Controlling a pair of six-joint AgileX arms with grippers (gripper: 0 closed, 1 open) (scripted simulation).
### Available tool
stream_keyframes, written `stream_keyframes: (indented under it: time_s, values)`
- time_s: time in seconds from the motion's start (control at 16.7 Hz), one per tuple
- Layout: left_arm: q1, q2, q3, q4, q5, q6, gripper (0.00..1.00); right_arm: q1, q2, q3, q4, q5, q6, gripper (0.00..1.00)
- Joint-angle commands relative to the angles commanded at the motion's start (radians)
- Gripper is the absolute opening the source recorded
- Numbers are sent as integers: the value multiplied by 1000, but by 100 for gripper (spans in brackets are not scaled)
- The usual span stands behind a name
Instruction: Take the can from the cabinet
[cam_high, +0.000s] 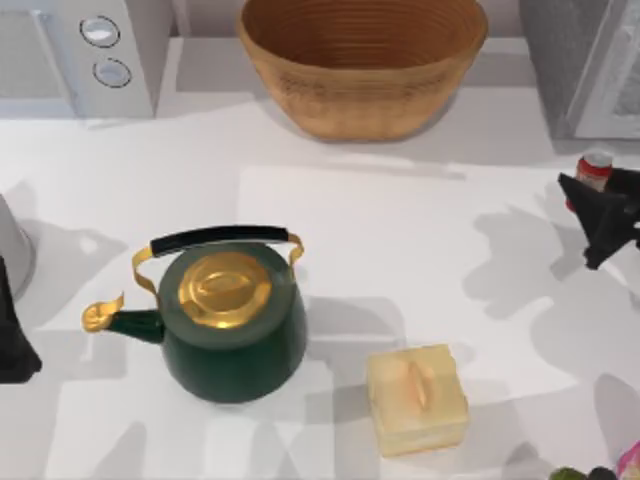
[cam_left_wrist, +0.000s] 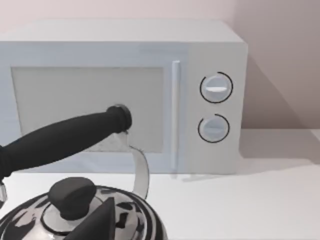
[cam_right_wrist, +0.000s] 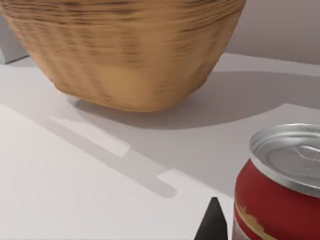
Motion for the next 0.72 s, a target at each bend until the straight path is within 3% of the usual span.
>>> stream_keyframes:
  time_s: [0.3, 0.72]
  values:
    - [0, 0, 0, 0, 0, 0, 100, -15, 60, 59, 108, -94, 1, 0]
    - [0, 0, 0, 0, 0, 0, 100, -18, 57, 69, 123, -109, 1, 0]
